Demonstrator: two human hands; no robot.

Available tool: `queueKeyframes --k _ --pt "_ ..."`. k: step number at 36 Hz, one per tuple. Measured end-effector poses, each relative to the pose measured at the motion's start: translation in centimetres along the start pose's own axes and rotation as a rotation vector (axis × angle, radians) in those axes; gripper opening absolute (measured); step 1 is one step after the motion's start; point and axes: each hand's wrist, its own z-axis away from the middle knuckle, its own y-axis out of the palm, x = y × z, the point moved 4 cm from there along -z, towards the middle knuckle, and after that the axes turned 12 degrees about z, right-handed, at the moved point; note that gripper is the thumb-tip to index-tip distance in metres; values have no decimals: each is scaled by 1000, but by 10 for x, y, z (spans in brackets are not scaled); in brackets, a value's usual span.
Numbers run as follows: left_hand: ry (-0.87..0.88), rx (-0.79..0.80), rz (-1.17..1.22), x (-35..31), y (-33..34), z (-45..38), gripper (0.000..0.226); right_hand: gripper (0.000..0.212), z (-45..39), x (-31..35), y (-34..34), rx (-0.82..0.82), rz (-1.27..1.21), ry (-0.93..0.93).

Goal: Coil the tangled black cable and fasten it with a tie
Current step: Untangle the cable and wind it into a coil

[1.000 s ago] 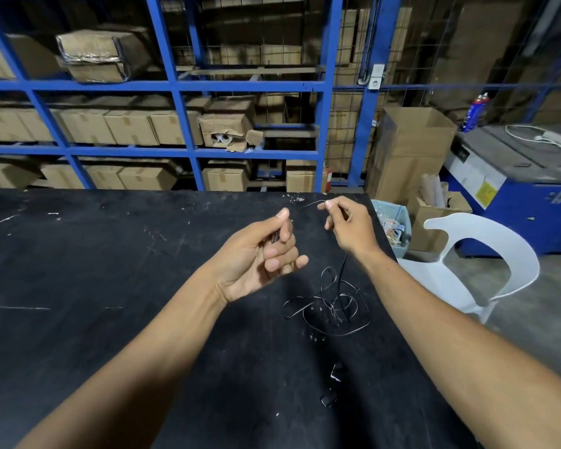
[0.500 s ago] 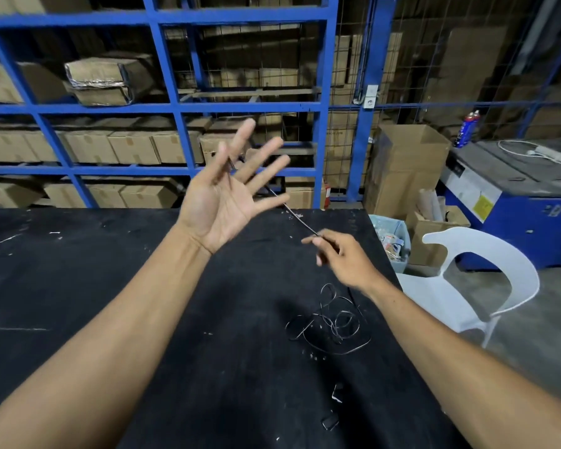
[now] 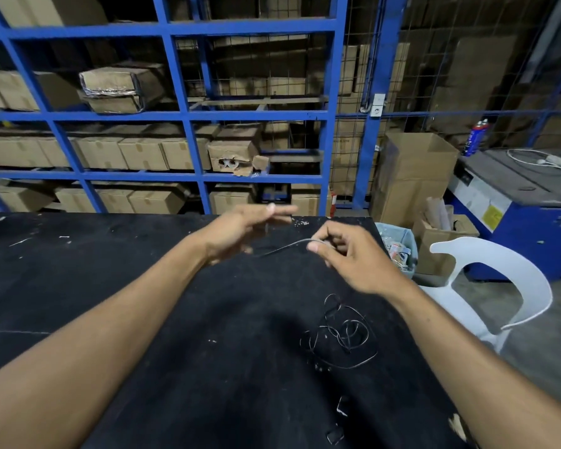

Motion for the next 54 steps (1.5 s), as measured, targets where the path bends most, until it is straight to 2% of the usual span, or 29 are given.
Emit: queueKeyframes --k 4,9,16,19,22,27,30,36,40,43,46,49,54 --pt "-120 93 -21 15 24 7 40 10 -17 12 -19 -42 157 -66" --pt "-182 291 105 20 50 14 47 3 -30 18 -30 -68 175 -99" --pt "-203 560 304 21 59 22 48 7 -36 6 -25 -23 -61 -118" --pt "-153 668 506 14 61 25 52 10 -33 -5 -16 -48 -257 -39" --pt "-68 701 628 3 62 23 56 14 -24 -15 3 -27 -434 46" --pt "23 598 782 -15 55 17 53 35 -3 -24 51 -6 -506 266" --pt "77 474 820 -25 41 13 50 26 12 -22 74 67 -496 326" --pt "142 141 663 -29 3 4 47 32 31 -5 81 240 -300 231" --pt "177 -4 607 -22 -14 3 44 30 27 9 68 307 -147 155" --pt "179 -30 606 -16 -20 4 43 30 21 24 53 325 -93 96" --pt "117 -7 475 -8 -18 5 46 27 10 37 34 289 17 27" --pt "14 56 341 3 -7 8 47 18 -7 42 11 206 118 -15" --pt "-97 117 284 12 9 13 43 2 -37 50 -19 162 190 -88"
